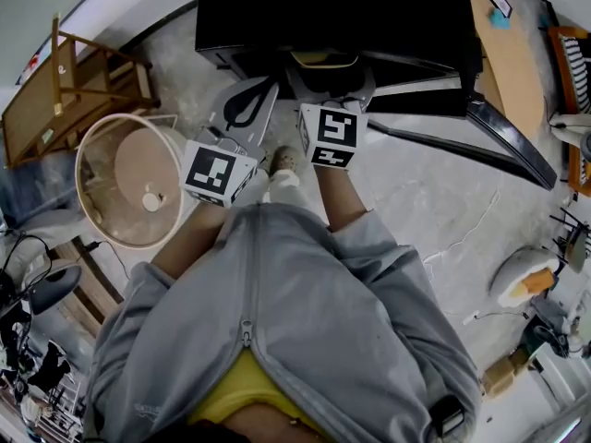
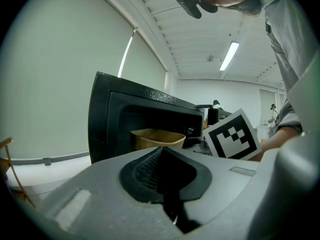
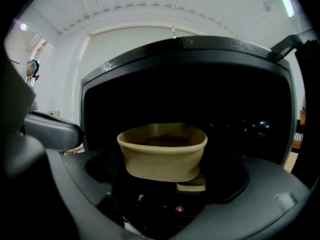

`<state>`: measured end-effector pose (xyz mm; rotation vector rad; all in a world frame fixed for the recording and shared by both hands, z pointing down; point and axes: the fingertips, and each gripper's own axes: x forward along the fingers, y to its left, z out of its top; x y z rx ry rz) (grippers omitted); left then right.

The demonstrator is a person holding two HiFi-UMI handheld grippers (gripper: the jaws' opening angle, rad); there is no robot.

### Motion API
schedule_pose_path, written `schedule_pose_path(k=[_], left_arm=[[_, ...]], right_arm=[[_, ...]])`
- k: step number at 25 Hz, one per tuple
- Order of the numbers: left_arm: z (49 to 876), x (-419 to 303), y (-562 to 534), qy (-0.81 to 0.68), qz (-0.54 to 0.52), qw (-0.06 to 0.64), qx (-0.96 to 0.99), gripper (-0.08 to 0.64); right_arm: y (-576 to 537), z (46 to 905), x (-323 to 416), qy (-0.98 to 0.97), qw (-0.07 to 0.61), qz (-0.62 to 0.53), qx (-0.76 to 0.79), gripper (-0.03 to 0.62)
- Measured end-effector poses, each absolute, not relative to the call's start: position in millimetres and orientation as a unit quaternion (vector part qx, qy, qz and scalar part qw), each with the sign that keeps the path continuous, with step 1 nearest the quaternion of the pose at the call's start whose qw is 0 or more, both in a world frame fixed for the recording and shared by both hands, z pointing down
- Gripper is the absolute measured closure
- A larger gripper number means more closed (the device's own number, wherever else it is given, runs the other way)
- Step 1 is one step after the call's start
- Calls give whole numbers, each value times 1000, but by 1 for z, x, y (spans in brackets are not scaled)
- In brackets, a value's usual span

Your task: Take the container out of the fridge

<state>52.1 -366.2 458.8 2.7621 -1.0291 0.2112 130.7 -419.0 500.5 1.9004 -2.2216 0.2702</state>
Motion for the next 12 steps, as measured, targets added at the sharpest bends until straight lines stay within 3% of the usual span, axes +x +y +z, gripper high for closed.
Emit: schedule_pose_path(k=[12], left_arm=[[431,74,-338,-302,53,70,949,554]], right_arm=[[-345,476,159,-713,117,99,684,112]])
